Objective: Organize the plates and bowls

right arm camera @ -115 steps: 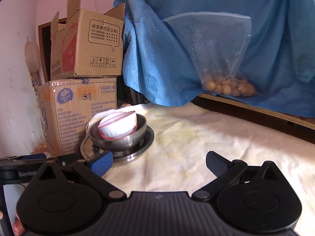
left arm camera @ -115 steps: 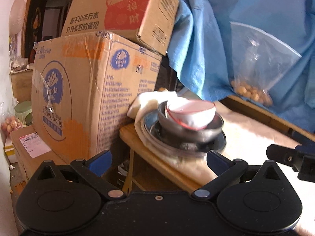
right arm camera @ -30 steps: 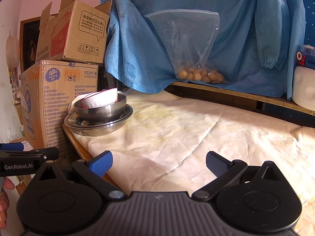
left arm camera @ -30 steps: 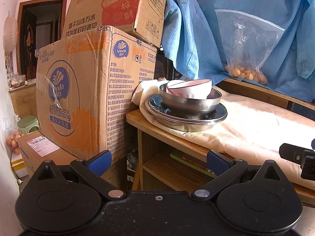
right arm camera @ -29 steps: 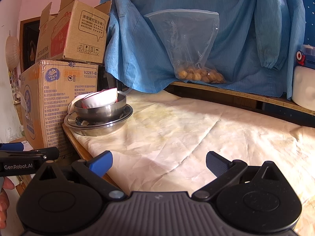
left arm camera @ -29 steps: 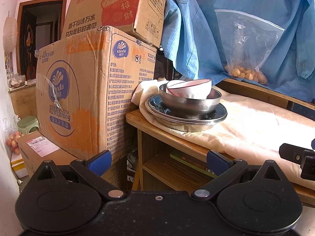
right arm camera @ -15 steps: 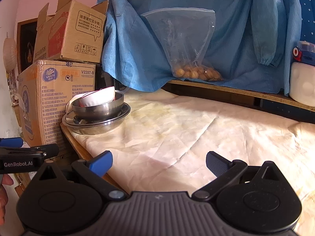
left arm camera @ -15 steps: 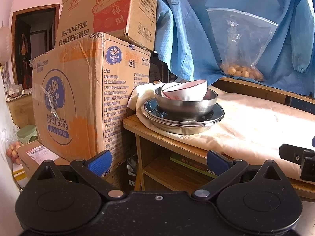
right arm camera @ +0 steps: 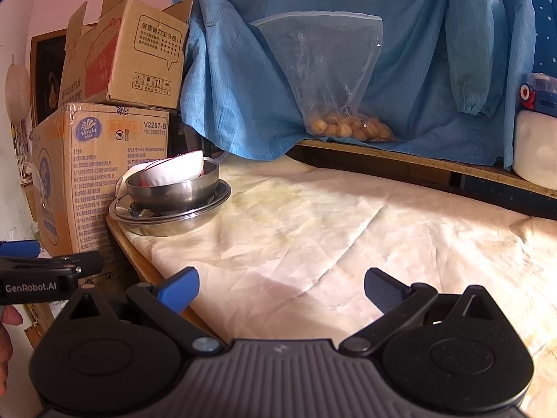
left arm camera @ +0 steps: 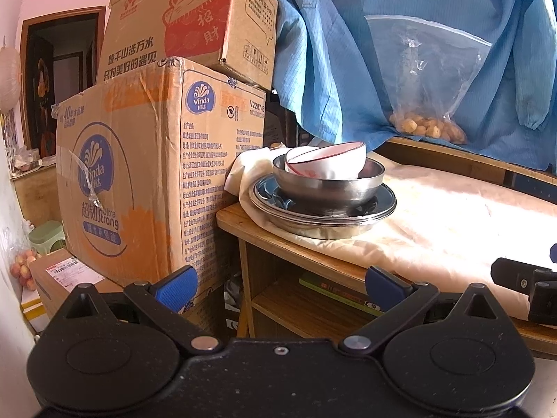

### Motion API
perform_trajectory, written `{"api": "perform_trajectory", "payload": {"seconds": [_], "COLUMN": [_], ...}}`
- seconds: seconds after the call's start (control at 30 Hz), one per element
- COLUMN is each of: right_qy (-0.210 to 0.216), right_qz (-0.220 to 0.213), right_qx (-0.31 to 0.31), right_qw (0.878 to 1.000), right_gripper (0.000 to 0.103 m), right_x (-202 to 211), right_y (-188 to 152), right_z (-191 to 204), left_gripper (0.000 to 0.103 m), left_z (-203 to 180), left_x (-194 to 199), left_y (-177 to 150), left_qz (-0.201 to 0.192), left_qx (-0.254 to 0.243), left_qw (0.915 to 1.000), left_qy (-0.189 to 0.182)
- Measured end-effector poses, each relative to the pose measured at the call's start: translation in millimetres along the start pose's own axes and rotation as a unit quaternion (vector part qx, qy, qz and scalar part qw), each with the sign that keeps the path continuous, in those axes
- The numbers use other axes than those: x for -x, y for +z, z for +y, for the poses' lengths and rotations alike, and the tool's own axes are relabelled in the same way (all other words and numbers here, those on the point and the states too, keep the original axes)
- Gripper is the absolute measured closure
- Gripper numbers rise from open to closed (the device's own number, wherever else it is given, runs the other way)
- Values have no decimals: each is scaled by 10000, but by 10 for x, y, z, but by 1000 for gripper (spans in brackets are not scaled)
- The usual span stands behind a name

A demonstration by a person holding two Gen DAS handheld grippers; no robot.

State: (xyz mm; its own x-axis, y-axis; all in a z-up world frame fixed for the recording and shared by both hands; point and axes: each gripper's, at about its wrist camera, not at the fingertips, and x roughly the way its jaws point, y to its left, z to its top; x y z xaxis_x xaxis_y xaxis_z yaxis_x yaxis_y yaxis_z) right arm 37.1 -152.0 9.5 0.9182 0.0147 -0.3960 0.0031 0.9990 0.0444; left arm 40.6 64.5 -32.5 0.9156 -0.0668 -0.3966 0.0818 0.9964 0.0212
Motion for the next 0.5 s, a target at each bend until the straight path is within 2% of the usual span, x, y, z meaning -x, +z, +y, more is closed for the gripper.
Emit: {"api": "perform_trajectory", "payload": {"seconds": [0.5], "right_qy": [0], "right_qz": [9], "right_qx": [-2], "right_qw": [10000], "right_gripper": [0], "right_x": [4], "right_y": [5], "right_z": [0], "left_gripper": [1], "left_z": [4], "left_x": [8], "left_y": [8], "left_qz": [-17], "left_qx": [-8], "left_qw": [10000], "left_qy": [-21]}}
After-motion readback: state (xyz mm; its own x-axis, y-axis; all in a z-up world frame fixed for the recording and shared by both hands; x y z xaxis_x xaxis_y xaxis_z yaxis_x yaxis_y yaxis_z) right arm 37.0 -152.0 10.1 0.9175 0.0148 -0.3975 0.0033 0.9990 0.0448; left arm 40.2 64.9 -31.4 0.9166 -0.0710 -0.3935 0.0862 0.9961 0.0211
